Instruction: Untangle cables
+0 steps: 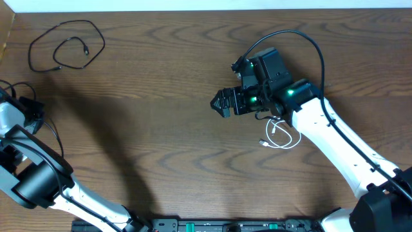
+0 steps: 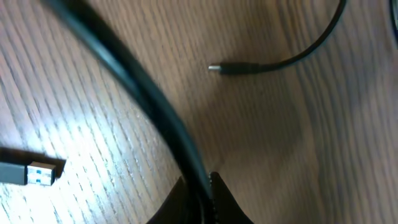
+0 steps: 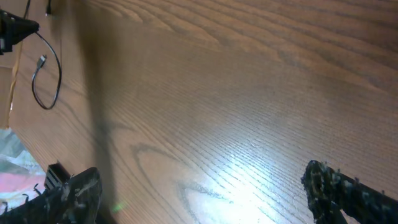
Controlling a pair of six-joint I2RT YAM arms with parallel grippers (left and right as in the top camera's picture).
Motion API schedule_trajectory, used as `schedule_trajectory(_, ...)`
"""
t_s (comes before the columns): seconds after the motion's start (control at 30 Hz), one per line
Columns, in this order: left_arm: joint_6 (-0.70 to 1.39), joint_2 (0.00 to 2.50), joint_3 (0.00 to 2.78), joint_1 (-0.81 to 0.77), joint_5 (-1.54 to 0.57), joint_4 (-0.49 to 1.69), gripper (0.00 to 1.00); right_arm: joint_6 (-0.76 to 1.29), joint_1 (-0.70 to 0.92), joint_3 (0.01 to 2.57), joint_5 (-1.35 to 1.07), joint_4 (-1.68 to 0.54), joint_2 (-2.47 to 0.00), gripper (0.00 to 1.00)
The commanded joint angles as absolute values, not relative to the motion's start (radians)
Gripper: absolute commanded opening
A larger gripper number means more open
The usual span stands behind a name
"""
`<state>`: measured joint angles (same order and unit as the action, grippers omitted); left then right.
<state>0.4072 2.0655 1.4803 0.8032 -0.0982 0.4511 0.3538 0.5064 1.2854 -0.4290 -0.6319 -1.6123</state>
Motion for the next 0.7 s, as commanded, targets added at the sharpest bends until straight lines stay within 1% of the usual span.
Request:
schedule_trajectory(0.0, 0.399, 2.051, 1.478, 0.807, -0.081, 0.43, 0.08, 0.336, 0.513, 1.293, -0.424, -0.633, -1.607, 0.99)
schedule_trajectory(0.17, 0.397, 2.002, 1.478, 0.805, -0.072, 0.379, 0.07, 0.336, 0.513, 1.293, -0.424, -0.633, -1.607, 0.99)
schedule_trajectory(0.33, 0.411, 1.921, 1.478, 0.806, -0.245, 0.244, 0.07, 0.336, 0.513, 1.293, -0.424, -0.633, -1.607, 0.99)
schedule_trajectory(0.47, 0.419, 1.88, 1.478, 0.806, -0.28, 0.178, 0.07, 0.335, 0.513, 1.293, -0.424, -0.633, -1.607, 0.99)
schedule_trajectory(0.67, 0.276, 1.874, 1.477, 0.807, -0.268, 0.202, 0.08, 0.335, 0.513, 1.293, -0.424, -0.633, -1.607, 0.99)
